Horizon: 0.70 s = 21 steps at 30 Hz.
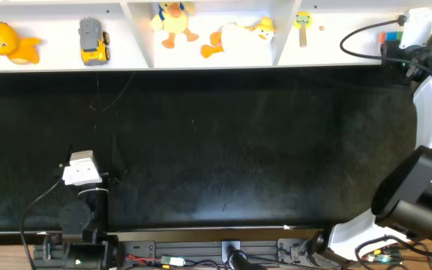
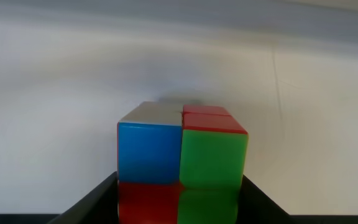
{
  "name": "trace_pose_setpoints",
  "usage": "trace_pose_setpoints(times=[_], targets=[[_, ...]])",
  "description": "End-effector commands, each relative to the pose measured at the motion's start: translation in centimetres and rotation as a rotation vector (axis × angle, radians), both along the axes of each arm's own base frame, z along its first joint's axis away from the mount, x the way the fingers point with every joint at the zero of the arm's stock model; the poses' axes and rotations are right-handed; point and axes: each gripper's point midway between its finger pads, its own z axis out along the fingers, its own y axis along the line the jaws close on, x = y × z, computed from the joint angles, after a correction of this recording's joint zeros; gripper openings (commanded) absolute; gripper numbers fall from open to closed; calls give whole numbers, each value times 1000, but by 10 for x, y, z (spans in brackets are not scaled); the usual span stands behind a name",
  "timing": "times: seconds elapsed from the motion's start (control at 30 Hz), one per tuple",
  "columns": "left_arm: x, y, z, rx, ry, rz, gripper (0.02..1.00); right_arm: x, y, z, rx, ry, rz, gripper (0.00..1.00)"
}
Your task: Store Toys
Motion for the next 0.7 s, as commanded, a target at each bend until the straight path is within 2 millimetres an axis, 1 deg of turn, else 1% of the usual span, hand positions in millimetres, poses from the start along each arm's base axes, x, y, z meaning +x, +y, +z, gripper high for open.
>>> trace_pose_setpoints(times=[0.03,0.13,0.27,0.53,0.6,0.7], targets=[[-1,3,1,22,-6,15,998,16,3,17,32,-68,1,386],[-1,3,1,22,-6,14,998,19,5,19,28,-79,6,380],[-1,3,1,22,-6,15,998,21,11,20,27,-84,18,345],[-1,3,1,22,-6,14,996,25,13,23,23,-101,21,345],[-1,3,1,22,-6,14,998,26,12,22,25,-99,18,340],[-1,3,1,22,-6,15,998,26,10,14,25,-82,10,336]])
